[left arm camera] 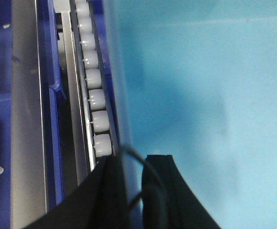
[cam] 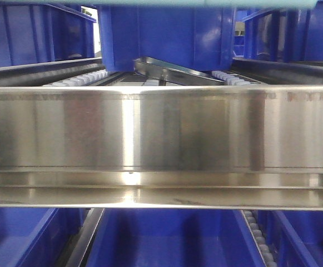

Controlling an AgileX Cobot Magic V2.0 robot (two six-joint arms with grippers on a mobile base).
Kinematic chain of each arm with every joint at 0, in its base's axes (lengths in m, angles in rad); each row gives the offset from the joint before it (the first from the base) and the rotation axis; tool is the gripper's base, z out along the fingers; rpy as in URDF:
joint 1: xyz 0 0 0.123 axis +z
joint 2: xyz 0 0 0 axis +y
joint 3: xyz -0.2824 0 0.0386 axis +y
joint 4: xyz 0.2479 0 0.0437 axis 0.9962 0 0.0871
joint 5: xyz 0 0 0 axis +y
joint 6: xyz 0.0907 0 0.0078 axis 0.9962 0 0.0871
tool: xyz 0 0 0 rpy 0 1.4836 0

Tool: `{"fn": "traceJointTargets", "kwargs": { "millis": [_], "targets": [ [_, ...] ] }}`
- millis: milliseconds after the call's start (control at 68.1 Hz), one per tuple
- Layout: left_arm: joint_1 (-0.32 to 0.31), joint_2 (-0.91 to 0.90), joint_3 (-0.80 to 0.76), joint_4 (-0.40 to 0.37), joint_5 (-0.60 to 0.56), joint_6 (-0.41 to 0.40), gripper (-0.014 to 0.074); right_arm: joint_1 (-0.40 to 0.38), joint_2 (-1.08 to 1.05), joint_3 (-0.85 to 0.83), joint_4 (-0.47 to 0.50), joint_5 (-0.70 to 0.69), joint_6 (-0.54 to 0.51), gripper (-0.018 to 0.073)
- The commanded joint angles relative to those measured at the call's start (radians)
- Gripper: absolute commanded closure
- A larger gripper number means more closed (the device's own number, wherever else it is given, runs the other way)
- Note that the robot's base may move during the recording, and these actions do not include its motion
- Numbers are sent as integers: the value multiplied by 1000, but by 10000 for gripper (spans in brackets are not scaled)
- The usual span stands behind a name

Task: Move two blue bins to right shelf middle

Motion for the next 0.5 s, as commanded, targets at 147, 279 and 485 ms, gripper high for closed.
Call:
{"fn": "traceJointTargets", "kwargs": {
  "millis": [147, 279, 485],
  "targets": [
    [-7, -18, -14, -51, -27, 8, 707, 2, -12, -48, 11, -14, -17, 711],
    [-7, -18, -14, -51, -27, 8, 707, 2, -12, -46, 11, -14, -17, 711],
    [-7, -18, -14, -47, -50, 8, 707, 2, -12, -46, 11, -27, -17, 711]
  ]
}}
